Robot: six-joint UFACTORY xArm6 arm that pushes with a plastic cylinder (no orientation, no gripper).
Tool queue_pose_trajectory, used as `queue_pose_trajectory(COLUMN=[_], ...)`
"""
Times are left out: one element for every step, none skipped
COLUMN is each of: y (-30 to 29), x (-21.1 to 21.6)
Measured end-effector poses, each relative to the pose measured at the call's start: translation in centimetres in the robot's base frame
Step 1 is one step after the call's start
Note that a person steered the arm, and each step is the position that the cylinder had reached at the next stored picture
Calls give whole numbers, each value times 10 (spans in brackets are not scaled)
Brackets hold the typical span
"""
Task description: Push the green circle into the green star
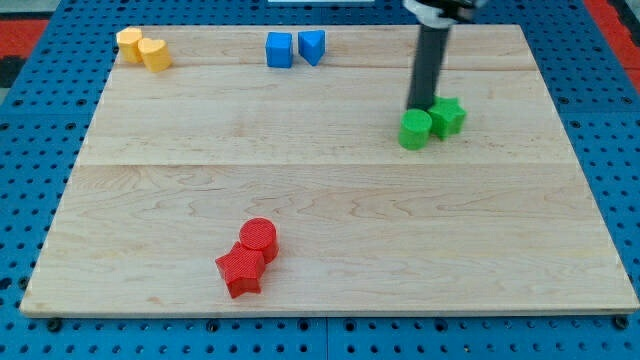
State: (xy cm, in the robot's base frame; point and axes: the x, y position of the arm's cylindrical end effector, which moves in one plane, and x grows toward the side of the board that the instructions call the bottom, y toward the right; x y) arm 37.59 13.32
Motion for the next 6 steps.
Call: queue_pose_trajectory(y=[-31,-109,-97,-48,3,-84], x=[-20,-31,36,45,45,37])
